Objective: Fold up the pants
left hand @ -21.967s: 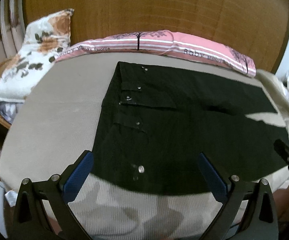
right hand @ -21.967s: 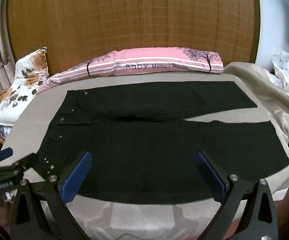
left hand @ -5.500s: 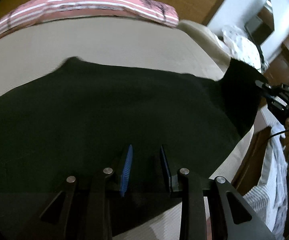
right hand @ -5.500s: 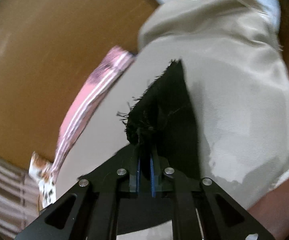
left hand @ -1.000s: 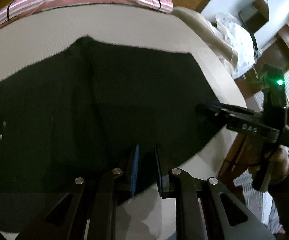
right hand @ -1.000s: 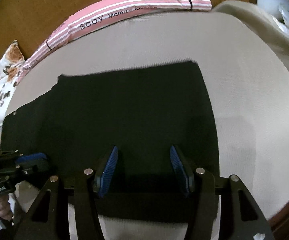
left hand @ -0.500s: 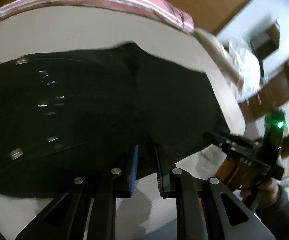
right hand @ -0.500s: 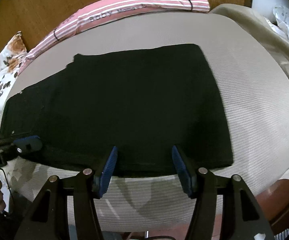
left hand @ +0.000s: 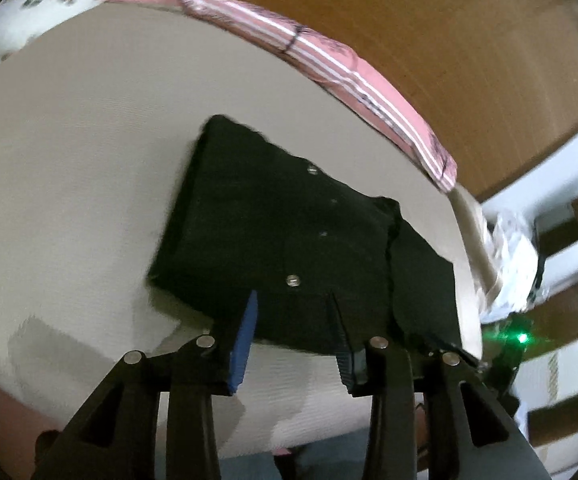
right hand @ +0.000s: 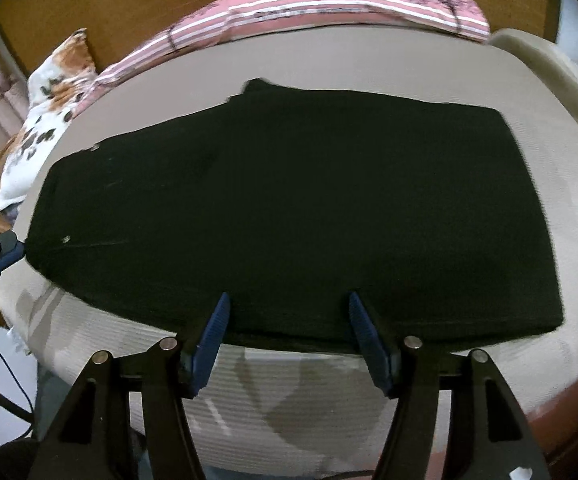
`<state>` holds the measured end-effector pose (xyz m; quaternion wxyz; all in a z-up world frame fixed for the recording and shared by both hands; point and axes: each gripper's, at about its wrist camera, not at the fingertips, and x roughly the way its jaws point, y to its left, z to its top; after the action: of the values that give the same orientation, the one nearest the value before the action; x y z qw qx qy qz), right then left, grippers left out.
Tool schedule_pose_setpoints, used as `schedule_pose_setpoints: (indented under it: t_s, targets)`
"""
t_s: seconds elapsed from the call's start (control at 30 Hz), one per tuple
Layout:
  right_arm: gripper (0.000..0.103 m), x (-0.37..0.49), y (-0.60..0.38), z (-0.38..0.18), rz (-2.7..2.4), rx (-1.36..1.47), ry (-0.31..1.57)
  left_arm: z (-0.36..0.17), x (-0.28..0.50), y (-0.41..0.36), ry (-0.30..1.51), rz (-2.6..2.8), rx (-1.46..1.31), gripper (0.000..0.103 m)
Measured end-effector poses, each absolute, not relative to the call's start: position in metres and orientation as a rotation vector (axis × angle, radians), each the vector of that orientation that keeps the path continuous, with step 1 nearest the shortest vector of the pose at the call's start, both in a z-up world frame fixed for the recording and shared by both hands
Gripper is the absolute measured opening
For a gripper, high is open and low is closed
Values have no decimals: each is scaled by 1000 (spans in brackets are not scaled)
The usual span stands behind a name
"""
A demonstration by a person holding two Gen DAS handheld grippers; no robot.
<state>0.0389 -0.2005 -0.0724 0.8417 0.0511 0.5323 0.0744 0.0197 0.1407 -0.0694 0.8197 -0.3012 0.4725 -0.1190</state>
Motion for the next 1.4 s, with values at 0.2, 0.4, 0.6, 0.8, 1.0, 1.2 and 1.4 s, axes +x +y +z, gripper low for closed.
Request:
schedule_pose_setpoints:
  t_s: [0.2,0.4,0.6,0.8,1.0,1.2,1.4]
  targets:
    - [62,46,-168,-70,251,141,1144,-101,14,164,1043,-240,-832,39]
    - [64,54,-148,-66,300,194,1156,-131,12,183,1052,-241,-1010,39]
    - [64,60,-135,-59,317,207,1154,-155,14,192,1041,-217,-1090,41]
    - [64,65,-128,-56,315,199,1159,-162,18,198,992,-250,-1116,44]
    - [64,69,-124,-56,311,211,1167,-166,16,208,975,-287,-1164,45]
    - [64,75,-119,-56,321,212,1167,-157,12,197,944,-281,-1049,48]
    - [64,82,-116,-56,317,226,1176,-145,0,176,850,-304,-905,61]
